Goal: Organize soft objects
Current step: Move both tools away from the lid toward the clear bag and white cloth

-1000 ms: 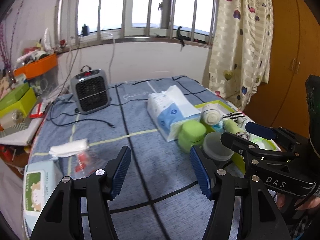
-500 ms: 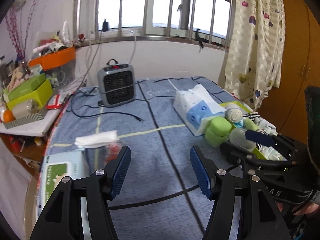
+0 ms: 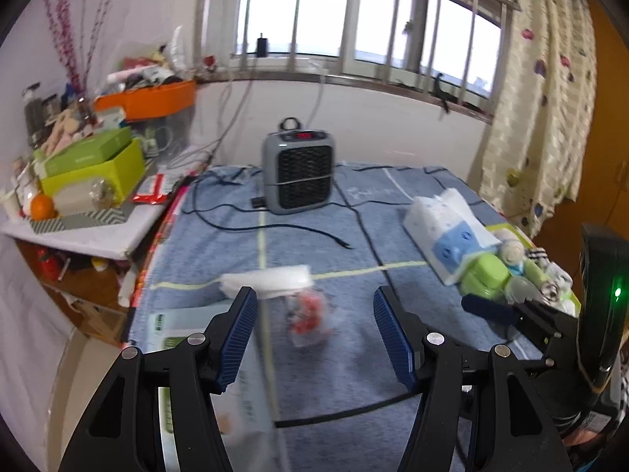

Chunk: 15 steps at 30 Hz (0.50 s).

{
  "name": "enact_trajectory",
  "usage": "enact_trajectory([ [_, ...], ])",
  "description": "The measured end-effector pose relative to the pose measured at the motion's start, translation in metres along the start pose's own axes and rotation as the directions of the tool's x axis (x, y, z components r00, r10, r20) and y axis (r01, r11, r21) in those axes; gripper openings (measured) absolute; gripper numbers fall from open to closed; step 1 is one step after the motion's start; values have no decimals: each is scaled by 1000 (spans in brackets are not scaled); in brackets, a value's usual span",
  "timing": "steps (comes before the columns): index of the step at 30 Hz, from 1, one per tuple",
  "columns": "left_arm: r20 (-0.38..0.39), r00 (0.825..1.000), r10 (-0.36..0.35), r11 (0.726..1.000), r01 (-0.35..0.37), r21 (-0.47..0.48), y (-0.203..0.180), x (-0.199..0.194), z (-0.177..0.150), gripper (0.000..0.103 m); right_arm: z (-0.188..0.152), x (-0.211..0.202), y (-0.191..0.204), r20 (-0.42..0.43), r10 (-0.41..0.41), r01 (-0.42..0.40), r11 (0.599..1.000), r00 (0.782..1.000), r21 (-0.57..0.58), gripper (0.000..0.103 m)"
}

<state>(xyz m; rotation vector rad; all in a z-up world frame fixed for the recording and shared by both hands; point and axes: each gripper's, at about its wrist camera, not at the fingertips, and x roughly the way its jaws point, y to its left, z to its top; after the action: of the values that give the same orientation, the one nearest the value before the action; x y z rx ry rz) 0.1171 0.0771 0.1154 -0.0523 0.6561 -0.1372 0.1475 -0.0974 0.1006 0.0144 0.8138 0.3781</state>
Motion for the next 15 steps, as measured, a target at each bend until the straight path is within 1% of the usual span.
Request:
enact_trajectory([
  [3, 6, 1000, 28, 999, -28, -29, 16, 2, 3, 61, 3, 17, 8, -27, 20, -21, 1000, 999, -9, 71],
  [9, 4, 999, 43, 997, -43, -67, 38, 9, 7, 61, 8, 47, 26, -61, 90, -91, 996, 994, -14, 71],
  [12, -1, 999, 43, 997, -43, -71, 44, 13, 9, 61, 12, 57, 37, -57, 92, -94, 995, 994, -41, 71],
  [15, -9, 999, 43, 996, -44, -84, 51, 19, 11, 62, 16, 70, 43, -73, 97, -100, 994, 993, -38, 71],
])
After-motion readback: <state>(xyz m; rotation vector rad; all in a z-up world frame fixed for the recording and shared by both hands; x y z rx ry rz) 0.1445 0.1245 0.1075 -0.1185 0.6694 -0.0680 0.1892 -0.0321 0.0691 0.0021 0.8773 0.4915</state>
